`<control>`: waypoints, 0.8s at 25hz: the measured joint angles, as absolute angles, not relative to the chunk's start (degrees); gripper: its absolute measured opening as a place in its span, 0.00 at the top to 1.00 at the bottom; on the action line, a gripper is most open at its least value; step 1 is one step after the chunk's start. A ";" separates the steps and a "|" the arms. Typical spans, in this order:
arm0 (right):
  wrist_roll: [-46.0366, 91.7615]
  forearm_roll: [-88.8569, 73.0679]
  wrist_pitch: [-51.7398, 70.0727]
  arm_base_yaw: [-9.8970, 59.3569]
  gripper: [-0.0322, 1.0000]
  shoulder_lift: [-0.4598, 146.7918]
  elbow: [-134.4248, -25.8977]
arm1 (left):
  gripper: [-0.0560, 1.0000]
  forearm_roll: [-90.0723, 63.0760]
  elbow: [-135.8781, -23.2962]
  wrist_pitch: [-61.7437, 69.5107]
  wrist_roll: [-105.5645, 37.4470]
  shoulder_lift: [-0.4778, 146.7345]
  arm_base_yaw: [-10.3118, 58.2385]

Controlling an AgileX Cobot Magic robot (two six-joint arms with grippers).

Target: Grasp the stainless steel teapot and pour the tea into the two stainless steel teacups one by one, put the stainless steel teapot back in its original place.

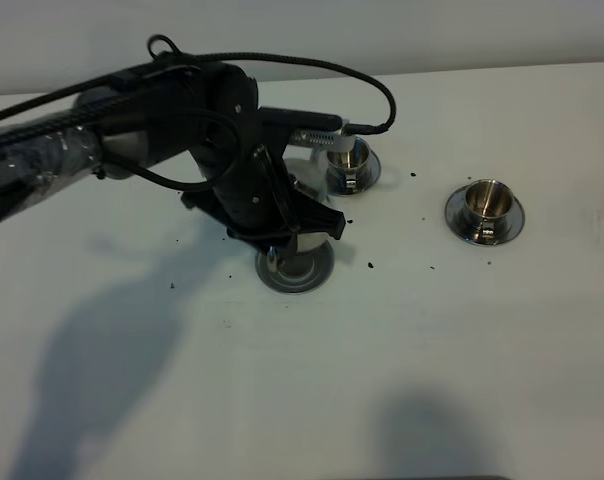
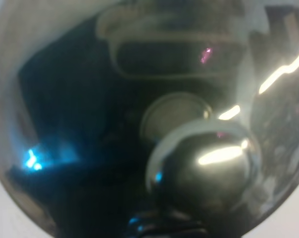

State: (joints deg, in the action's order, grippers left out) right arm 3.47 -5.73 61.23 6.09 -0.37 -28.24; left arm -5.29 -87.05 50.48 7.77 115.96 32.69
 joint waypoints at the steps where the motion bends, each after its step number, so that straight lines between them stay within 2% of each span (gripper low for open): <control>1: 3.47 -5.73 61.23 6.09 0.59 -0.37 -28.24 | 0.74 -5.29 -87.05 50.17 5.60 115.43 32.69; 13: 3.47 -5.73 61.23 6.09 0.59 -0.37 -28.24 | 0.74 -11.49 -87.05 41.53 -32.85 113.91 32.69; 20: 3.47 -5.73 61.23 6.09 0.59 -0.37 -28.24 | 0.74 -11.75 -87.05 37.71 -44.74 114.59 32.69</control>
State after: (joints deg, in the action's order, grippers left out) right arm 3.47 -5.73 61.23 6.09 -0.37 -28.24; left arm -11.75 -87.05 37.71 -44.74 114.59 32.69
